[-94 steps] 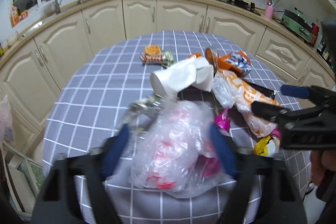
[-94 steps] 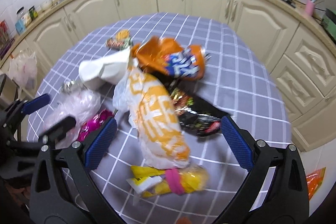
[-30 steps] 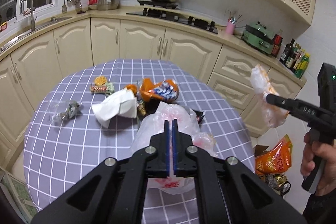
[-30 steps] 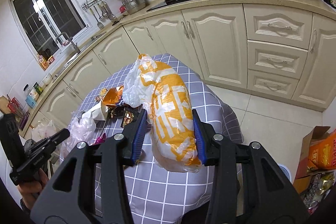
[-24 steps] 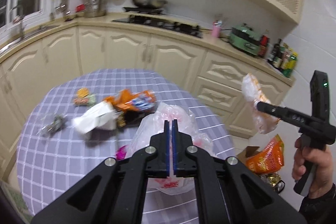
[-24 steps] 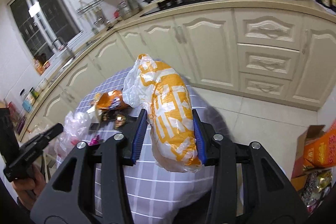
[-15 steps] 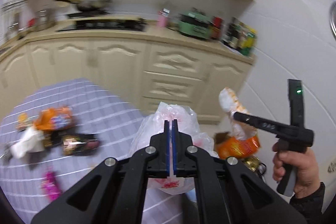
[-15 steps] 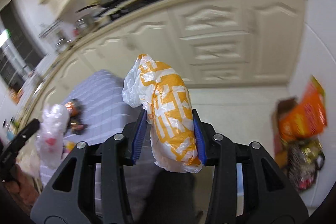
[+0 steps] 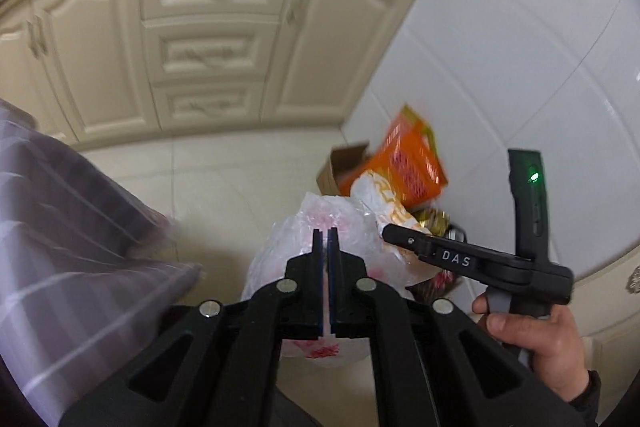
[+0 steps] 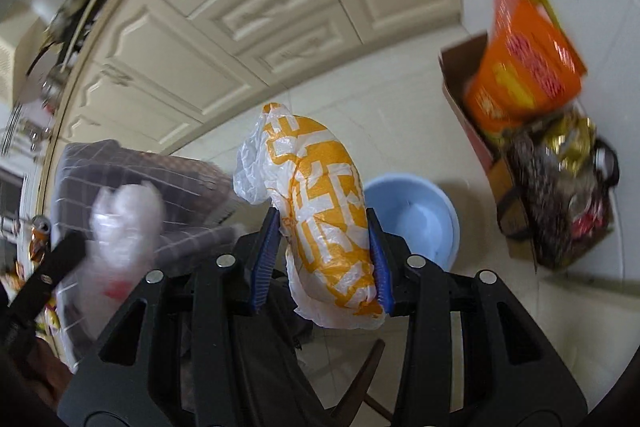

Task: Collect trash
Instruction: 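Carry the plastic bag and orange-yellow wrapper over the blue bin with both tools, then open both tools to drop the bag and wrapper into the blue bin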

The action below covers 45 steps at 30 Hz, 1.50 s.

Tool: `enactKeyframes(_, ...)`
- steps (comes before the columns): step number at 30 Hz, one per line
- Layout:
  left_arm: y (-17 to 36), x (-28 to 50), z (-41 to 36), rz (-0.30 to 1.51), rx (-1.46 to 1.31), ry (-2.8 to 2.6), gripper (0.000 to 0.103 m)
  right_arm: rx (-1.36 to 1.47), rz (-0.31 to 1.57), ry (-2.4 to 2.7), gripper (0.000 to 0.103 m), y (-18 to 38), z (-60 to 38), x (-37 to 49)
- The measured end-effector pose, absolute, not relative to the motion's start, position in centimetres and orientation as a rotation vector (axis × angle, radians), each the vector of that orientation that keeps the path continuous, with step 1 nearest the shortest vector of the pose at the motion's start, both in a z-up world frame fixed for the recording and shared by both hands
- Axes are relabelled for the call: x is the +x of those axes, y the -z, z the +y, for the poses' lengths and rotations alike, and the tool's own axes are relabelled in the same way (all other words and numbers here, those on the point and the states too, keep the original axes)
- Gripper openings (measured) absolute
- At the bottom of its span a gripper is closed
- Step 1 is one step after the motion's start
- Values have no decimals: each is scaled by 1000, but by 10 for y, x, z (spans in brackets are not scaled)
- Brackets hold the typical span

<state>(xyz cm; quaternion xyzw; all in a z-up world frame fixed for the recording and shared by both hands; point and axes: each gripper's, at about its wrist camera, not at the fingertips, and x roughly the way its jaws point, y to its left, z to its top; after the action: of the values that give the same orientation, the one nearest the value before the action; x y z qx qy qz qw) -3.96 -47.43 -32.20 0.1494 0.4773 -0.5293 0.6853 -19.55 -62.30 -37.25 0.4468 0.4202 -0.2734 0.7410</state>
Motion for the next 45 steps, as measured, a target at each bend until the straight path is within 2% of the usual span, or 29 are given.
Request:
enactKeyframes(2,342,-44,-486,1108,365,1195,2,1015,925,602,43,387,-631,-199)
enactKeyframes(4,362,-47,-501,1136,407,1199,10,1043,935,622,49,401,-635,-203)
enactKeyframes(5,369,-49,-506,1148,430,1203,19,1057,941,630,57,406,-637,-204)
enactKeyframes(6,373,-49,-510,1157,449,1202,42,1076,939,639,63,411,-638,-206)
enactKeyframes(7,376,-49,-512,1150,457,1191,64,1083,939,650,74,414,-639,-208)
enactKeyframes(8,373,-47,-511,1128,460,1182,71,1082,945,665,87,415,-639,-209)
enactKeyframes(10,366,-47,-506,1080,470,1170,84,1076,946,682,96,416,-639,-211)
enactKeyframes(15,343,-40,-492,1009,459,1131,87,1051,939,720,97,406,-638,-210)
enactKeyframes(22,288,-27,-454,898,375,1090,91,964,893,713,97,363,-627,-195)
enactKeyframes(37,177,0,-358,656,207,952,95,719,687,563,97,209,-563,-124)
enactKeyframes(45,140,19,-289,579,136,820,96,611,625,438,97,153,-511,-85)
